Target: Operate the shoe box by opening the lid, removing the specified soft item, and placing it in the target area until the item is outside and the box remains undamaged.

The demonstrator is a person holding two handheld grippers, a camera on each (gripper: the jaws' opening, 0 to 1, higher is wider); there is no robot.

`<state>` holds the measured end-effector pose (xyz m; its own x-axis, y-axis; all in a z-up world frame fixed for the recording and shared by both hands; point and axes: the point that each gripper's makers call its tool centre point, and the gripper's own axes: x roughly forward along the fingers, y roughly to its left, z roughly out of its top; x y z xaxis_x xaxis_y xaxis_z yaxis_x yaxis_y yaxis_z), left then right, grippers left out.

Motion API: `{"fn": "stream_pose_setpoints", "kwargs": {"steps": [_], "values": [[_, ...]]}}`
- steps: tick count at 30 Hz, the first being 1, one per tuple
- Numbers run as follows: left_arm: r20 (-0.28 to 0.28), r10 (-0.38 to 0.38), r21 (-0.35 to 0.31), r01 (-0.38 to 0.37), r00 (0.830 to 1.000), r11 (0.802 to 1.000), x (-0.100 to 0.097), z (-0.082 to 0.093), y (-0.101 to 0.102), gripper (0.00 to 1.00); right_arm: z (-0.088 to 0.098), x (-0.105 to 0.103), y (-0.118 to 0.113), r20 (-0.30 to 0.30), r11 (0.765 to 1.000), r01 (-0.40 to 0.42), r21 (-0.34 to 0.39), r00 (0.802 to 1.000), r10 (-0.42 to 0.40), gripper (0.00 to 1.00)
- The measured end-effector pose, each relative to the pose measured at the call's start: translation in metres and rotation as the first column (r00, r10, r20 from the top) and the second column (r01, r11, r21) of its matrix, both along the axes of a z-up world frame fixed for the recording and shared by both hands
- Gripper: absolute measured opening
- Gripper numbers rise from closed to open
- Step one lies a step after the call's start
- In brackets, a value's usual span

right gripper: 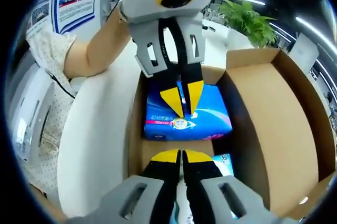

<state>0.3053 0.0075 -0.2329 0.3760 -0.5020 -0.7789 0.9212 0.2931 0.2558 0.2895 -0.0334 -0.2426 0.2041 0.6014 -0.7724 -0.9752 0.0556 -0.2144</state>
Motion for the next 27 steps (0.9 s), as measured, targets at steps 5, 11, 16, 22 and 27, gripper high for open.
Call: {"fn": "stream_pose_setpoints", "kwargs": {"steps": [5,11,16,22,27], "values": [[0.026,0.022,0.017,-0.022,0.999,1.000,0.005,0.004,0.011,0.05,-0.002,0.004,0.003,0.005,1.000,0.001,0.000,1.000,-0.001,0.01],[0.048,0.060,0.015,-0.060,0.997,0.998,0.009,0.013,0.029,0.05,-0.006,0.004,0.005,0.007,1.000,-0.005,-0.004,1.000,0.005,0.01],[0.050,0.087,0.017,-0.088,0.995,0.996,0.010,0.016,0.039,0.05,-0.006,0.005,0.009,0.005,1.000,-0.001,0.014,1.000,0.001,0.01],[0.053,0.098,0.047,-0.101,0.994,0.994,0.009,0.017,0.045,0.05,-0.004,0.009,0.011,0.025,1.000,0.002,0.021,1.000,-0.003,0.02],[0.051,0.101,0.152,-0.108,0.994,0.982,0.013,0.015,0.053,0.04,-0.006,0.011,0.012,0.035,1.000,0.001,0.013,0.999,-0.001,0.02]]}}
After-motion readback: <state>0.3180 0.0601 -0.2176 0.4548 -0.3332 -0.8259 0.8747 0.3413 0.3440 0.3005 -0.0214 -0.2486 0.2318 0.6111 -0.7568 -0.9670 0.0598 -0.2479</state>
